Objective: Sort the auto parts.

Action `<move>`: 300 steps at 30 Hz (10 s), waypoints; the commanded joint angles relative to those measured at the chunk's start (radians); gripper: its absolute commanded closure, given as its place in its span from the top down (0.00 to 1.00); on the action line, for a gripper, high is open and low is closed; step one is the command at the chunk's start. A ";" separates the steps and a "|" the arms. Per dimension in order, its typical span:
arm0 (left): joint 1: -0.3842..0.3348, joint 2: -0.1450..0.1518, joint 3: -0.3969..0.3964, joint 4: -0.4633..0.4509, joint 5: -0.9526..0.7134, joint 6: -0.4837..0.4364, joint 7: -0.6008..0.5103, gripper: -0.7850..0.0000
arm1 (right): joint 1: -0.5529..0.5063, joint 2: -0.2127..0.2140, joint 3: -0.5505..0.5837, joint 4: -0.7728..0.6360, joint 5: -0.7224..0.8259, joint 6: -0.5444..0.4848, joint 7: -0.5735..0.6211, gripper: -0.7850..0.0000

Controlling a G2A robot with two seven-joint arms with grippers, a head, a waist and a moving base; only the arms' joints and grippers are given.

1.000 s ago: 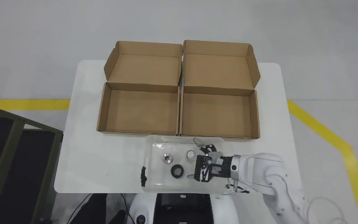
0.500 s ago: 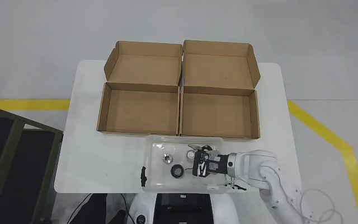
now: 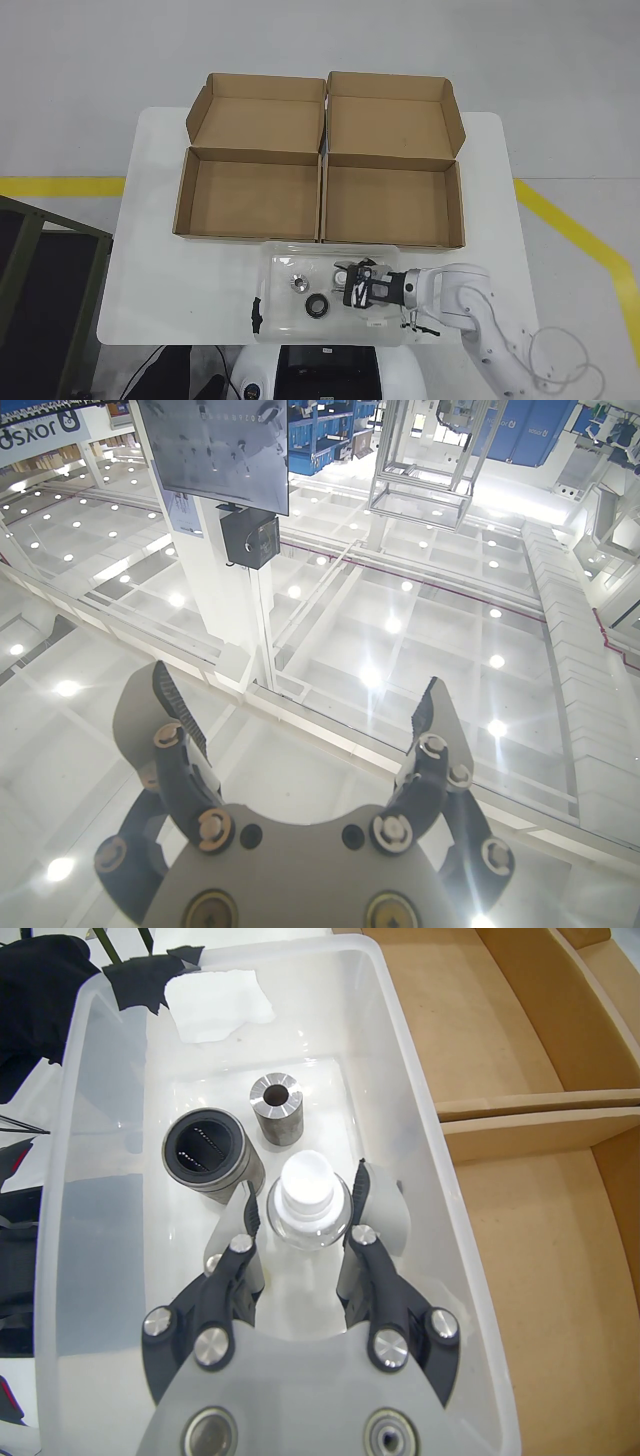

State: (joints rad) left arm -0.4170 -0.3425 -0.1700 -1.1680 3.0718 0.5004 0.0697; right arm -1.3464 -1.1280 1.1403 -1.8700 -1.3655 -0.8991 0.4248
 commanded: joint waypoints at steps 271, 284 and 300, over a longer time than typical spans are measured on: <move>0.000 0.000 0.000 0.000 0.000 0.000 0.000 1.00 | -0.070 0.103 -0.059 -0.168 -0.017 0.054 0.278 0.00; 0.000 0.000 0.000 0.000 0.000 0.000 0.000 1.00 | -0.147 0.127 0.038 -0.400 0.021 0.044 0.177 0.00; 0.000 0.000 0.000 0.000 0.000 0.000 0.000 1.00 | -0.094 0.117 0.084 -0.467 0.073 0.161 -0.243 0.00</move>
State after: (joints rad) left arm -0.4170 -0.3425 -0.1700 -1.1680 3.0718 0.5004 0.0697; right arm -1.4471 -1.0097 1.2202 -2.3426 -1.3062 -0.7460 0.2006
